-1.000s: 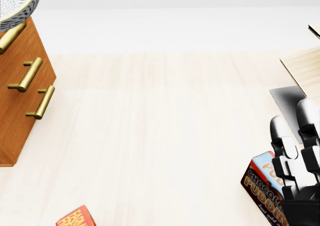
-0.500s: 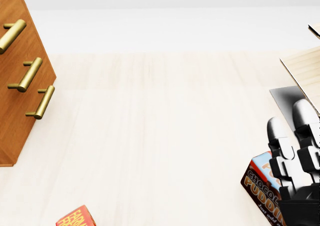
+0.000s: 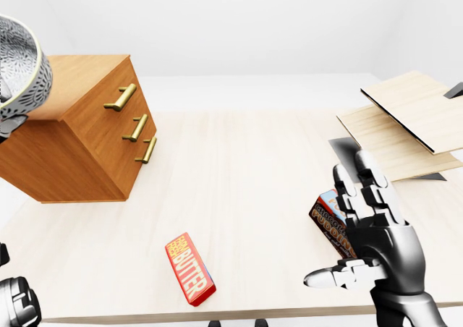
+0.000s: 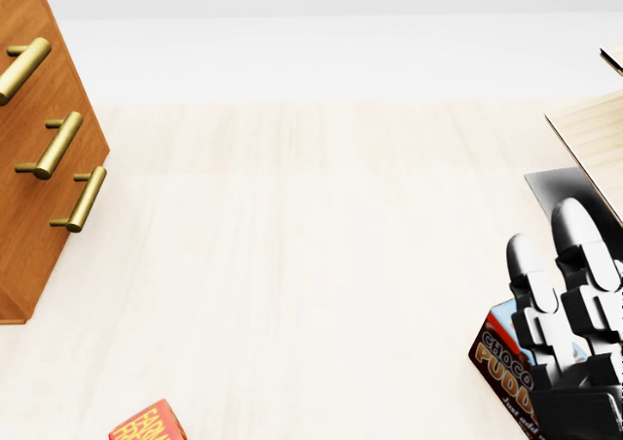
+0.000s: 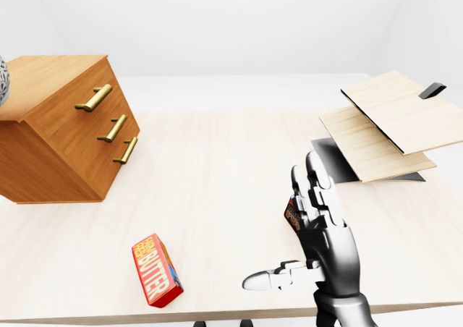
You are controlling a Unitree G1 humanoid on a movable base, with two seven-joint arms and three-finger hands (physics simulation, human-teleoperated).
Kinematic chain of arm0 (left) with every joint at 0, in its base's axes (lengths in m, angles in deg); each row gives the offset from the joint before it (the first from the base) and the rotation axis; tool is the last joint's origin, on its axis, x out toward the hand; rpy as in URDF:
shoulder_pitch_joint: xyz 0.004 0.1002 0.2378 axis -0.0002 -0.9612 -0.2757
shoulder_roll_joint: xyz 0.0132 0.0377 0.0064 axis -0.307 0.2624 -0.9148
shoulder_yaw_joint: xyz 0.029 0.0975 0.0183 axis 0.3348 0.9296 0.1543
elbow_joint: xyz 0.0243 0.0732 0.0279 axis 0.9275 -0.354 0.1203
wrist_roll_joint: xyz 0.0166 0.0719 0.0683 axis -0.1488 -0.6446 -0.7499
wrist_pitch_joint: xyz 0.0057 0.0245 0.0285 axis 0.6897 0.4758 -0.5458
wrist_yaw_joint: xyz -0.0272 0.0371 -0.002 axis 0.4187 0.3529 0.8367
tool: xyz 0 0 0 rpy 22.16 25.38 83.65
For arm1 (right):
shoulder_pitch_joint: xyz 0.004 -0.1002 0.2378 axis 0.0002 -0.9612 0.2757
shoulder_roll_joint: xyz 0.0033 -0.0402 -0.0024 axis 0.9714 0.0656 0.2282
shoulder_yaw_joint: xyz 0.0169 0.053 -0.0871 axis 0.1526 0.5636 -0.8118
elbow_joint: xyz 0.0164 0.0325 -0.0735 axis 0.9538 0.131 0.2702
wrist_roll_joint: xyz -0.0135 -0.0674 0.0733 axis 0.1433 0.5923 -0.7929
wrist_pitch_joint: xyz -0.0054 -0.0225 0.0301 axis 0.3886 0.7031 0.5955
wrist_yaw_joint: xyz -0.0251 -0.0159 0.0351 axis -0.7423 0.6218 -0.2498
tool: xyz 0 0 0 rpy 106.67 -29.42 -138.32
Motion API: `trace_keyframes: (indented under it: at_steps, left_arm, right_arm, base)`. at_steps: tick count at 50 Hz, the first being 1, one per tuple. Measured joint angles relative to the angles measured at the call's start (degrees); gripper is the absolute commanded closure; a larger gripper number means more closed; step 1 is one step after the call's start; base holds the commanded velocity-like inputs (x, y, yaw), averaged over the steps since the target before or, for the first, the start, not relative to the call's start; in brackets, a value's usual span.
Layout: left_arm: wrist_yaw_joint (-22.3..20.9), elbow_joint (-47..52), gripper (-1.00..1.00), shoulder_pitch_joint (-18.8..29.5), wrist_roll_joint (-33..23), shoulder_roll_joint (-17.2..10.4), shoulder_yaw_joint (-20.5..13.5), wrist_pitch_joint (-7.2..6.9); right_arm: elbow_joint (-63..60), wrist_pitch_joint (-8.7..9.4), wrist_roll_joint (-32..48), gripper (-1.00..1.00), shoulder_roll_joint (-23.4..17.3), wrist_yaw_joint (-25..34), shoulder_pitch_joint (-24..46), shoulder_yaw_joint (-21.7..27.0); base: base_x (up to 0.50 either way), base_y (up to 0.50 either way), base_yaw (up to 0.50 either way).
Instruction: Close the top drawer of the cabinet and put the bowl on top of it.
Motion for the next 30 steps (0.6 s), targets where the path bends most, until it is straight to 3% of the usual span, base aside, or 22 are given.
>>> trace_keyframes:
  at_steps: [13,30]
  left_arm:
    - [3.62,-7.93,1.00,3.22,2.88,-2.67,1.79,0.00]
    - [8.18,-27.06,1.00,16.54,2.14,-4.56,7.67,0.00]
  right_arm:
    - [0.35,0.00,0.11,-1.00,-0.47,-0.43,-0.10,-0.50]
    - [0.35,0.00,0.05,-1.00,-0.53,-0.42,0.06,-0.47]
  base:
    - [0.00,0.00,0.00]
    - [0.00,0.00,0.00]
